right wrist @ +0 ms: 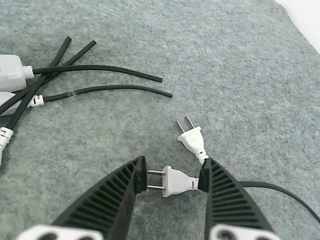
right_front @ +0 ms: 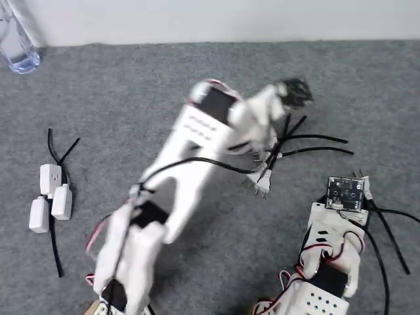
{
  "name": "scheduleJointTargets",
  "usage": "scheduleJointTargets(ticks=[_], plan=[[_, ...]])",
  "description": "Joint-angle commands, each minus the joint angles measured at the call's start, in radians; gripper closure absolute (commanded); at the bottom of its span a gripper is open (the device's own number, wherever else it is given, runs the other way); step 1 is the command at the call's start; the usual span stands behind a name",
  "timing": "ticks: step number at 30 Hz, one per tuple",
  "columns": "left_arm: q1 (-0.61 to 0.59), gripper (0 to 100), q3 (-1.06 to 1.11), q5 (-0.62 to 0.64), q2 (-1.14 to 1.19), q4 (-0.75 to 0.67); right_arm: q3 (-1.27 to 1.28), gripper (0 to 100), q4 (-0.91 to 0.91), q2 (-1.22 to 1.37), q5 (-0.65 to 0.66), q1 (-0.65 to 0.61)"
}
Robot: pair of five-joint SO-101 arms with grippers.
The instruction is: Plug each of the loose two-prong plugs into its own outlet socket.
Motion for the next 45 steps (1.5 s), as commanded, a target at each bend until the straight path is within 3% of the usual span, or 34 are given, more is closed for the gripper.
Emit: scheduleJointTargets(ticks=[1,11,18,23,29,41,45], plan=[[-0.166,99,0.265,-0.072,-0.351,0.021,0.012,82.7,-0.018,-0.015,-0.012,0.010],[-0.612,99,0.699,-0.124,-0.586,-0.206,0.012,82.7,-0.018,-0.015,-0.012,0.008],[-0.775,99,0.963,-0.124,-0.597,-0.347,0.012,82.7,-0.018,-0.008,-0.009,-0.019],[-0.924,99,1.102,-0.126,-0.588,-0.562,0.012,82.7,-0.018,-0.008,-0.009,-0.021],[-0.996,99,1.253,-0.143,-0.588,-0.732,0.012,82.7,-0.018,-0.008,-0.009,-0.021],[-1.148,98,1.291,-0.183,-0.595,-0.778,0.012,82.7,-0.018,-0.007,-0.009,-0.022],[-1.171,83,1.296,-0.184,-0.597,-0.772,0.012,82.7,-0.018,-0.007,-0.009,-0.022]])
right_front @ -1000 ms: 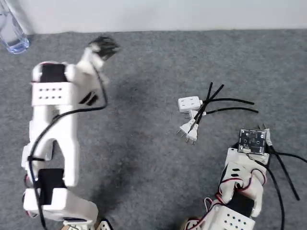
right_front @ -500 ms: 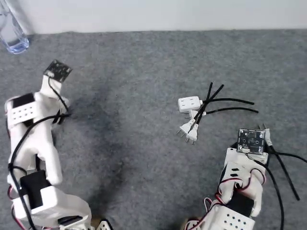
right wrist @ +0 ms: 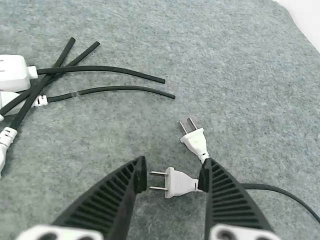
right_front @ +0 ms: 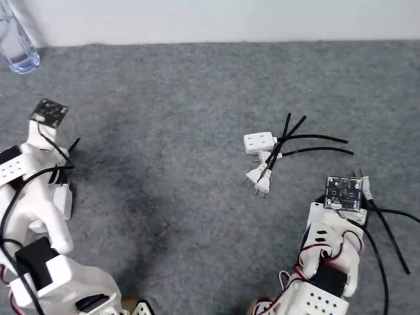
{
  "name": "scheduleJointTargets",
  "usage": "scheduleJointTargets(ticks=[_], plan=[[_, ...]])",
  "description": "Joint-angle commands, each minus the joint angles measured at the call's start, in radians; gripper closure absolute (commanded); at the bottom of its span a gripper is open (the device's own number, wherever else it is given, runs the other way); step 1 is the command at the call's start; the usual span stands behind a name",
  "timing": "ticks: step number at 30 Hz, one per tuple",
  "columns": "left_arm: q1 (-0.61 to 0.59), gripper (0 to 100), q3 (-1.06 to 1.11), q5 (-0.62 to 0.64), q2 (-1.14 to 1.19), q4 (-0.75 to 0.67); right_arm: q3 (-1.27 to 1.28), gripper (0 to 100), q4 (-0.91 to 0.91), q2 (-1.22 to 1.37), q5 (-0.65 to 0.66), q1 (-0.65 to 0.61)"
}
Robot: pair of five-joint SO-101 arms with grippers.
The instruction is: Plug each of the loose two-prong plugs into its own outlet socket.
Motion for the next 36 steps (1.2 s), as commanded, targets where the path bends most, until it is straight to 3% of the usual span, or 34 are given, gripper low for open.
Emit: scheduleJointTargets(ticks=[1,3,12,15,22,28,36], plan=[[-0.021,78,-0.005,-0.009,-0.052,-0.020,0.012,82.7,-0.018,-0.007,-0.009,-0.012],[-0.026,72,-0.008,-0.009,-0.052,-0.021,0.012,82.7,-0.018,-0.007,-0.009,-0.012],[-0.006,74,-0.073,-0.003,-0.071,-0.020,0.012,82.7,-0.018,-0.007,-0.009,-0.012],[0.052,74,-0.101,0.003,-0.124,-0.020,0.012,82.7,-0.018,-0.007,-0.009,-0.012],[0.321,74,-0.096,0.219,-0.272,-0.009,0.012,82.7,-0.018,-0.007,-0.009,-0.012],[0.620,74,-0.070,0.279,-0.382,0.172,0.012,82.7,-0.018,-0.007,-0.009,-0.012],[0.713,74,0.162,-0.066,-0.328,-0.262,0.012,82.7,-0.018,-0.005,-0.009,-0.012]])
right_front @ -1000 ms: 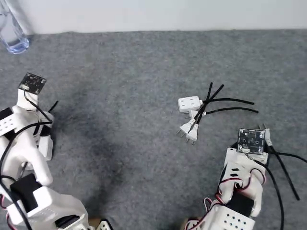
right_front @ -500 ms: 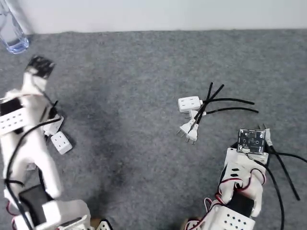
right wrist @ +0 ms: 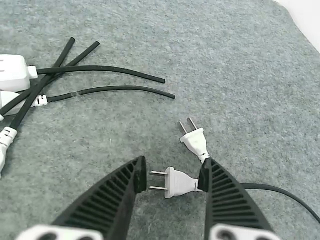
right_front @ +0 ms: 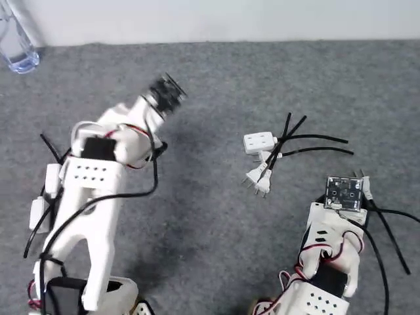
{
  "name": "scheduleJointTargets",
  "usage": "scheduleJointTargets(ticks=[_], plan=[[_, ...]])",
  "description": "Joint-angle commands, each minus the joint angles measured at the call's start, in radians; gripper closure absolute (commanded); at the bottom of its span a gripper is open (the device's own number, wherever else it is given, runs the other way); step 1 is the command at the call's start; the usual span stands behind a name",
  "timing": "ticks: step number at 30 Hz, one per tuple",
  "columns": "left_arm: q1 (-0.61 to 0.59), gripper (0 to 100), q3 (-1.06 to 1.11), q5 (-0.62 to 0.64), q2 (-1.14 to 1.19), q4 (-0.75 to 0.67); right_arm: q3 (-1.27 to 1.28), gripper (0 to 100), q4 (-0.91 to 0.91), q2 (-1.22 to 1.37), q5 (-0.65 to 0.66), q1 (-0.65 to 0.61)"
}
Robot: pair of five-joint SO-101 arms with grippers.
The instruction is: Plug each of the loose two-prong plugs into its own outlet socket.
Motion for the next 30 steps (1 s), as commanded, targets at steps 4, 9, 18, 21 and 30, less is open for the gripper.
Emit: scheduleJointTargets(ticks=[4,9,18,21,30], plan=[[0.055,74,0.021,-0.155,0.169,-0.293,0.012,82.7,-0.018,-0.005,-0.009,-0.012],[0.095,74,-0.119,-0.153,0.361,-0.273,0.012,82.7,-0.019,-0.005,-0.009,-0.013],[0.322,78,-0.170,-0.153,0.423,-0.282,0.012,82.7,-0.030,-0.004,-0.008,-0.035],[0.381,80,-0.186,-0.118,0.434,-0.321,0.012,82.7,-0.028,-0.004,-0.008,-0.036],[0.466,80,-0.406,-0.044,0.647,-0.368,0.012,82.7,-0.027,-0.004,-0.008,-0.030]])
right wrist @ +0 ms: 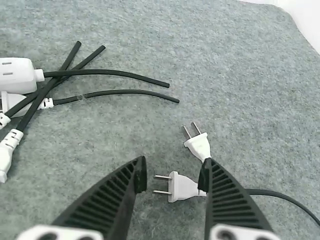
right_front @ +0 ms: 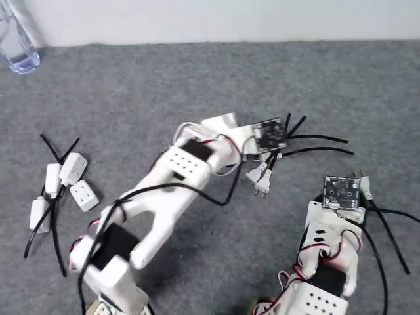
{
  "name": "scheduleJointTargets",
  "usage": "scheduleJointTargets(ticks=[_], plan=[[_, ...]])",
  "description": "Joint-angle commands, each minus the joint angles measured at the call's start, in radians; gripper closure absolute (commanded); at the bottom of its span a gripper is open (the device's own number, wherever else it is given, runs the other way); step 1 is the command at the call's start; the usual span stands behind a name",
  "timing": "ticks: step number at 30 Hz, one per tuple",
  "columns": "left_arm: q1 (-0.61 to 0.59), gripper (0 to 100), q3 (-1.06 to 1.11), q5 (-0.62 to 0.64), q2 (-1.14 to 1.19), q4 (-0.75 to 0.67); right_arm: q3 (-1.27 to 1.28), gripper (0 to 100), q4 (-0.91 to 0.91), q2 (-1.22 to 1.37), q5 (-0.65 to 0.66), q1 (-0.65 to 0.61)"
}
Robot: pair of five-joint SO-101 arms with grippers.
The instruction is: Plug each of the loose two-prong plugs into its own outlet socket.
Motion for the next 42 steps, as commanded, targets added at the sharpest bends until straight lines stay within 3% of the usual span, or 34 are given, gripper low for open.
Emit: scheduleJointTargets(ticks=[1,6,15,24,29,36,42], plan=[[0.012,80,-0.236,0.071,0.186,-0.009,0.012,82.7,-0.018,-0.004,-0.008,-0.001],[0.021,80,-0.544,0.100,0.414,0.126,0.012,82.7,-0.021,-0.008,-0.009,0.025],[0.020,80,-0.954,0.094,0.609,0.443,0.012,82.7,-0.021,-0.007,-0.009,0.021],[0.020,80,-1.368,0.057,0.832,0.770,0.012,82.7,-0.018,-0.005,-0.008,-0.001],[0.031,80,-1.566,-0.026,0.953,0.910,0.012,82.7,-0.013,-0.005,-0.008,-0.002],[0.015,80,-1.753,-0.077,1.049,1.013,0.012,82.7,-0.013,-0.005,-0.008,-0.002],[-0.034,80,-1.753,-0.094,1.060,1.010,0.012,82.7,-0.013,-0.007,-0.008,-0.004]])
